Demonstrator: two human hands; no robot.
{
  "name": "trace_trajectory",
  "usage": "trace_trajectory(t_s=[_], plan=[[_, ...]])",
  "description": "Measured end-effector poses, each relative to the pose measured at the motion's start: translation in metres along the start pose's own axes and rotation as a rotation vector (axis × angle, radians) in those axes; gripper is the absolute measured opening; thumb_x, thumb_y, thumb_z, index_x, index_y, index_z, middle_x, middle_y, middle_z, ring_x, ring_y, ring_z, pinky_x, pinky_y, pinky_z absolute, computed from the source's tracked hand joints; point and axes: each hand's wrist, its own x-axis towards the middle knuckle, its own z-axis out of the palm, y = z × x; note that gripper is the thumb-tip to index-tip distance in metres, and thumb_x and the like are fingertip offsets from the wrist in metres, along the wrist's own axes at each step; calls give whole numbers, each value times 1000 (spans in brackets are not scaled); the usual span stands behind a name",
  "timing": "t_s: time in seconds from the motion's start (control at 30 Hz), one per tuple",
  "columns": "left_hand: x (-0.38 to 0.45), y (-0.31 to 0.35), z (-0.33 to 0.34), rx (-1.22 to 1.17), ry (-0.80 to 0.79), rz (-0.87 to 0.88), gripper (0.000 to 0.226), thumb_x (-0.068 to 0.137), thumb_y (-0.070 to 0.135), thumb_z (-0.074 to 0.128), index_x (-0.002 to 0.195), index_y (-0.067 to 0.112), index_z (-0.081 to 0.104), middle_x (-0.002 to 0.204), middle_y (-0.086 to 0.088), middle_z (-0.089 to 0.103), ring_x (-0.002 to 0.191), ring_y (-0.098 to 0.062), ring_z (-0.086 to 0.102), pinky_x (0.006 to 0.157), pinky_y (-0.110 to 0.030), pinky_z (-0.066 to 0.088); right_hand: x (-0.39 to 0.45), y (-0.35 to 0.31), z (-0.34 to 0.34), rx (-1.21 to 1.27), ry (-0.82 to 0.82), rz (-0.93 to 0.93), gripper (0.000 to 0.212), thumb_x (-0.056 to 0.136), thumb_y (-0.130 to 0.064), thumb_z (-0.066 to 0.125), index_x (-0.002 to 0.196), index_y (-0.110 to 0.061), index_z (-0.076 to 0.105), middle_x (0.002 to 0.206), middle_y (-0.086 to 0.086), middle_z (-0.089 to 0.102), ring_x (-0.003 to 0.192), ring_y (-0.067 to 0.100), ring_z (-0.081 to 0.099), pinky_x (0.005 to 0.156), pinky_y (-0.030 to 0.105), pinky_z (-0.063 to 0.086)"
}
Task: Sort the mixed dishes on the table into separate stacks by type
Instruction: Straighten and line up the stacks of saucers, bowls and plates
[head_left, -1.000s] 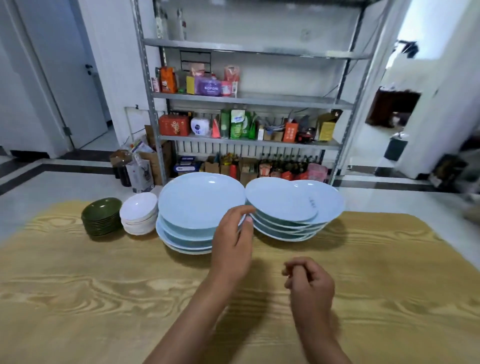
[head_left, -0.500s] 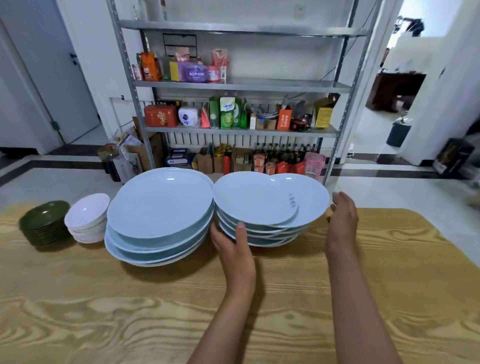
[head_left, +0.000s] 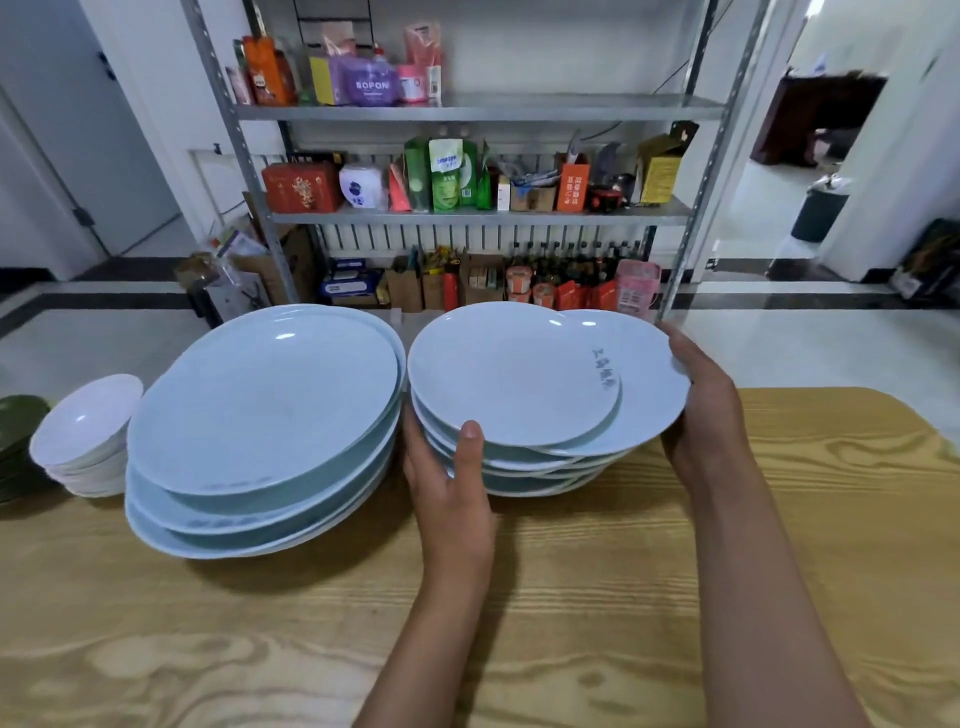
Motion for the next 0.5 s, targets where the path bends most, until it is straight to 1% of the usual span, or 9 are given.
trace_trajectory(t_s=[0.07,0.13,0.23,0.33,0.5], plan=[[0,-1,1,20,-3,28,70,79,57,52,144,41,32,148,18,36,135,1,32,112,-30,28,1,1,1,-6,5,1,31,96,-23,51,123,-15,63,117,6,70,110,28,65,98,45,49],[0,-2,2,28,12,30,71,80,56,54,145,40,31,148,19,35,136,1,31,114,-34,27,0,0,4,-16,8,-4,31,95,-19,51,124,-16,62,115,6,71,108,28,66,95,45,51],[-2,-1,1,43,16,24,76,79,56,57,146,43,24,150,20,29,137,2,28,116,-39,26,-1,-1,5,-39,2,-17,33,95,-20,51,126,-16,60,115,6,71,107,28,66,95,45,51],[-1,0,-1,53,-6,28,73,80,55,58,145,47,25,149,22,32,137,1,30,115,-42,28,-3,-2,3,-63,-1,-23,30,96,-18,51,125,-17,61,111,2,72,104,24,67,90,41,53],[-3,4,-2,57,22,54,71,82,45,63,145,42,30,147,21,36,134,2,33,114,-38,31,-4,-6,2,-106,-42,-10,33,95,-16,49,127,-17,60,114,4,71,103,23,68,88,41,52]])
